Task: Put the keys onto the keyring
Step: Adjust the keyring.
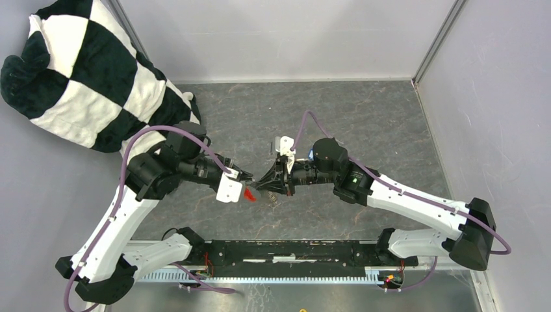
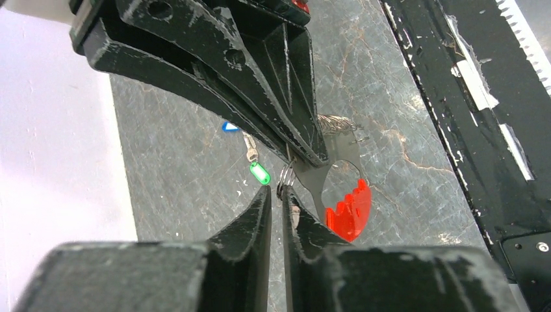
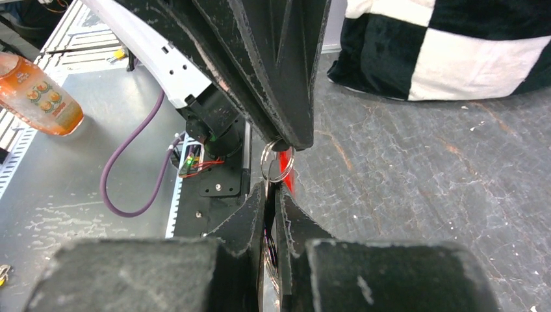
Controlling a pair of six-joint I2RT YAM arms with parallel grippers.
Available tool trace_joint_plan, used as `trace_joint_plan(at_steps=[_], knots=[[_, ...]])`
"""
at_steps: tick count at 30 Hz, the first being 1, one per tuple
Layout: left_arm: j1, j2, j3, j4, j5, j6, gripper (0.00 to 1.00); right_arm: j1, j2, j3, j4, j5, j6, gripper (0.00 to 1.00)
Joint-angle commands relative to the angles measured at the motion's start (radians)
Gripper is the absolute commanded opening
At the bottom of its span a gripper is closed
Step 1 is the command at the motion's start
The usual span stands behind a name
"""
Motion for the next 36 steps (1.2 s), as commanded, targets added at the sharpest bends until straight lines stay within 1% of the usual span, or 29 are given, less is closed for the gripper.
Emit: trace_joint_plan(at_steps=[1,3,6,9,10,11,12,15,17,18,21,23,25,28,33,34,36], knots=[[-0.004,-0.002,0.042,-0.011,0.007,0.038,0.15,0.0,0.0,0.053,0.011,-0.033,-0.003,0.01],[-0.005,0.003,0.047,-0.035,0.018,0.05,0.11,-0.002,-0.001,0.056,0.006,-0.033,-0.006,0.01],[-0.005,0.009,0.049,-0.062,0.036,0.052,0.11,-0.003,0.0,0.062,0.005,-0.036,-0.006,0.01],[-0.013,0.026,0.058,-0.108,0.044,0.065,0.17,-0.003,0.002,0.066,0.001,-0.042,-0.006,0.01],[-0.015,0.031,0.059,-0.125,0.038,0.074,0.22,-0.003,0.002,0.068,-0.001,-0.045,-0.005,0.01],[-0.016,0.033,0.059,-0.131,0.03,0.08,0.29,-0.003,0.004,0.07,-0.003,-0.049,-0.006,0.01],[-0.018,0.033,0.057,-0.13,0.024,0.092,0.34,-0.003,0.005,0.07,-0.005,-0.052,-0.006,0.01],[-0.018,0.021,0.044,-0.075,0.01,0.087,0.38,-0.004,0.011,0.075,-0.007,-0.063,-0.008,0.01],[-0.018,0.002,0.026,-0.019,0.005,0.069,0.38,-0.004,0.017,0.079,-0.014,-0.071,-0.008,0.01],[-0.018,-0.006,0.022,-0.002,0.005,0.069,0.35,-0.004,0.015,0.08,-0.017,-0.074,-0.011,0.01],[-0.018,-0.015,0.027,0.009,0.005,0.069,0.29,-0.005,0.017,0.082,-0.03,-0.08,-0.016,0.01],[-0.019,-0.013,0.03,0.005,0.011,0.06,0.26,-0.005,0.018,0.084,-0.032,-0.081,-0.016,0.01],[-0.019,-0.009,0.034,-0.02,0.024,0.068,0.26,-0.005,0.024,0.089,-0.034,-0.083,-0.015,0.01],[-0.025,0.01,0.045,-0.103,0.034,0.094,0.25,-0.005,0.028,0.096,-0.036,-0.087,-0.012,0.01],[-0.035,0.03,0.049,-0.142,0.013,0.104,0.3,-0.006,0.029,0.095,-0.04,-0.087,-0.012,0.01],[-0.036,0.03,0.05,-0.142,0.013,0.111,0.3,-0.006,0.028,0.097,-0.04,-0.088,-0.012,0.01],[-0.038,0.028,0.051,-0.114,0.01,0.106,0.25,-0.005,0.029,0.096,-0.04,-0.09,-0.011,0.01]])
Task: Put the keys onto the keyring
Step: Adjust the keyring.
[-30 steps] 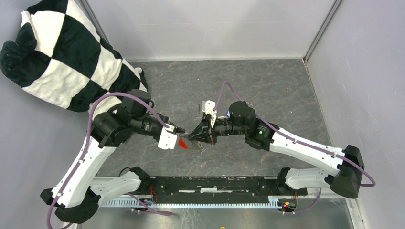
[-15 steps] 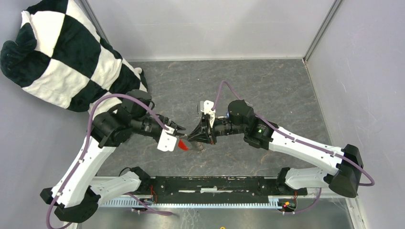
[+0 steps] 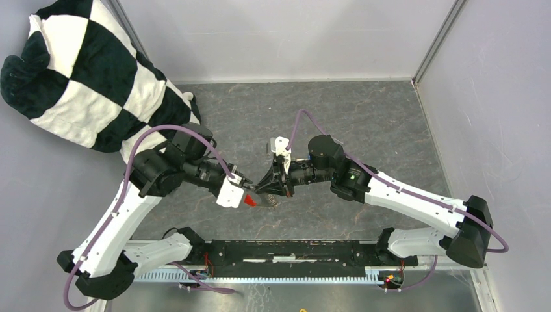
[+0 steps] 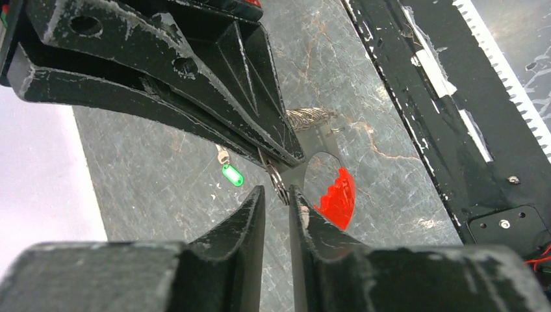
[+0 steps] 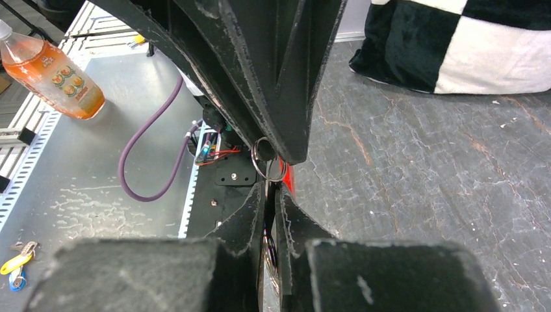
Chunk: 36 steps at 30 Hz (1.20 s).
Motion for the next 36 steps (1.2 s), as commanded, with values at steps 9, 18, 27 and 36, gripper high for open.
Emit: trace_joint_plan(at_steps=[9,18,27,36], knots=[[-0.01,-0.027,0.03,0.029,0.0,0.061,0.03,-0.005,0.003,0.054,0.019,-0.037,-0.009,0.01],[-0.034,-0.036,0.033,-0.038,0.026,0.148,0.02,-0.027,0.031,0.087,0.002,-0.145,0.009,0.02],[-0.038,-0.099,0.009,-0.036,0.08,0.316,0.02,-0.06,0.093,0.13,-0.045,-0.302,0.035,0.03],[-0.038,-0.052,0.068,-0.082,0.222,0.178,0.02,-0.082,0.122,0.171,-0.078,-0.334,0.022,0.03]])
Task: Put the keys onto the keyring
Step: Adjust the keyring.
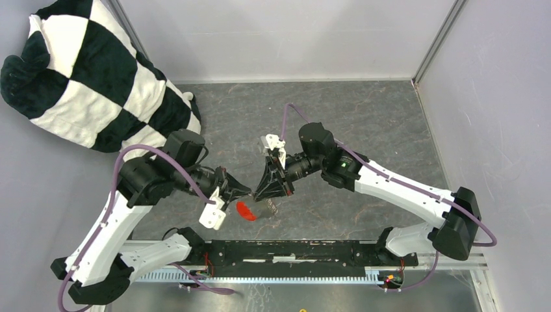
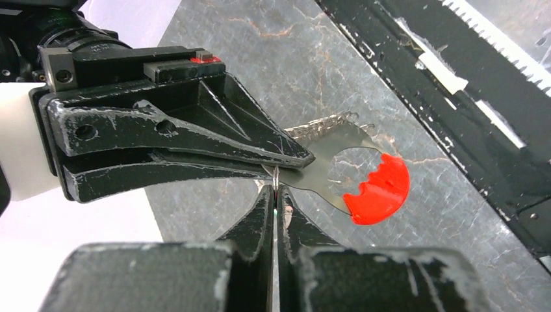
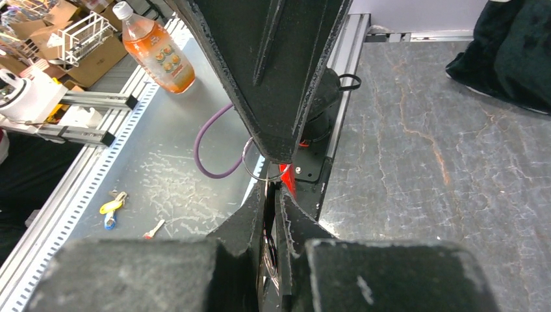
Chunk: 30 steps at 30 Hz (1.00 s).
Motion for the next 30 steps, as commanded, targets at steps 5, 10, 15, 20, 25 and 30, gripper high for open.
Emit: trace_joint_plan(at_steps=[5,10,15,20,25,30], knots=[[-0.006,0.031,0.085,0.0,0.225,-0.168,0.02,-0.023,0.029,0.065,-0.008,-0.045,-0.003,0.03],[-0.007,0.052,0.101,0.023,0.288,-0.276,0.02,-0.035,0.011,0.062,0.012,-0.051,-0.006,0.08],[-0.008,0.023,0.049,0.141,0.308,-0.425,0.02,-0.051,-0.039,0.039,0.085,-0.065,0.014,0.11],[-0.008,0.004,0.009,0.13,0.235,-0.351,0.02,-0.063,-0.083,-0.007,0.165,-0.107,0.061,0.01],[-0.008,-0.011,-0.002,0.14,0.137,-0.252,0.02,-0.065,-0.095,-0.051,0.212,-0.122,0.115,0.01],[-0.007,-0.036,-0.036,0.214,0.09,-0.232,0.08,-0.066,-0.095,-0.062,0.233,-0.135,0.144,0.01]])
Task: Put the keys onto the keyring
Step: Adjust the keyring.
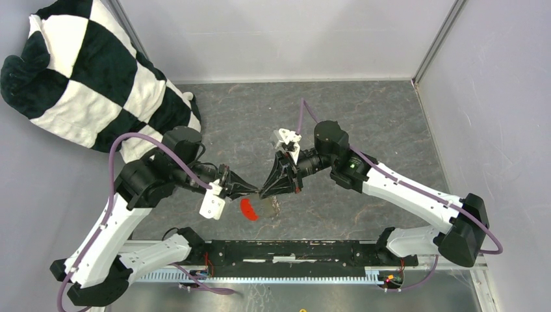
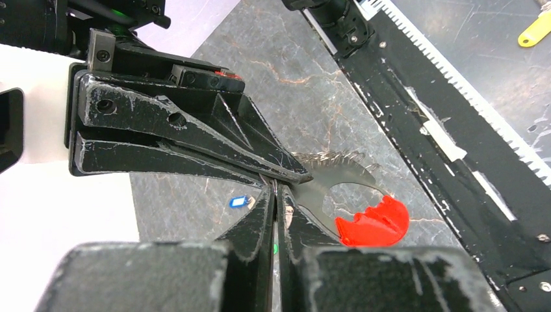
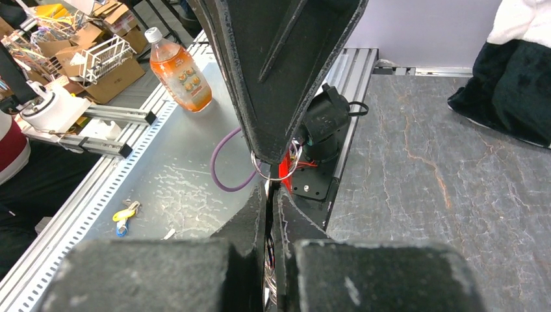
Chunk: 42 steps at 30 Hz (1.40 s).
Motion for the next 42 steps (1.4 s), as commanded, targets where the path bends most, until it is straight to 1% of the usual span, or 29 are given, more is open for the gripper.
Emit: trace_joint_plan(at_steps=[1,5,8,11,14,17,19,21,23,26,28,31,35,36,42], knots=[[-0.004,-0.039,-0.031,0.04,-0.04,0.069,0.1,-0.013,-0.03,-0.001,0.077,-0.023,0.046,0.01],[-0.005,-0.055,-0.049,0.04,-0.049,0.103,0.15,-0.012,-0.024,0.004,0.072,-0.034,0.055,0.01],[-0.005,-0.055,-0.044,0.008,-0.06,0.165,0.26,-0.012,-0.013,0.013,0.054,-0.044,0.052,0.01],[-0.005,-0.054,-0.041,0.006,-0.081,0.195,0.33,-0.011,-0.002,0.025,0.017,-0.045,0.034,0.01],[-0.005,-0.048,-0.037,0.004,-0.084,0.209,0.34,-0.012,0.003,0.028,0.011,-0.045,0.032,0.01],[-0.005,-0.048,-0.043,0.004,-0.065,0.182,0.34,-0.01,0.008,0.033,0.01,-0.048,0.036,0.01],[-0.005,-0.048,-0.047,-0.018,-0.05,0.181,0.34,-0.011,0.012,0.037,0.005,-0.057,0.038,0.01],[-0.005,-0.047,-0.056,-0.056,-0.036,0.216,0.34,-0.01,0.012,0.039,0.011,-0.068,0.044,0.01],[-0.005,-0.049,-0.074,-0.062,-0.027,0.23,0.34,-0.009,0.013,0.029,0.051,-0.083,0.076,0.01],[-0.005,-0.056,-0.105,-0.064,-0.022,0.282,0.34,-0.003,0.018,-0.003,0.155,-0.104,0.159,0.01],[-0.005,-0.065,-0.124,-0.056,-0.017,0.308,0.34,0.001,0.023,-0.006,0.165,-0.106,0.166,0.01],[-0.005,-0.093,-0.156,0.04,0.004,0.217,0.35,0.003,0.026,-0.006,0.173,-0.104,0.171,0.01],[-0.005,-0.148,-0.197,0.232,0.02,0.067,0.36,0.004,0.032,-0.002,0.181,-0.103,0.18,0.01],[-0.005,-0.158,-0.202,0.257,0.023,0.039,0.36,0.004,0.032,-0.002,0.182,-0.103,0.18,0.01],[-0.005,-0.197,-0.203,0.266,0.035,-0.01,0.37,0.004,0.031,-0.004,0.195,-0.1,0.188,0.01]])
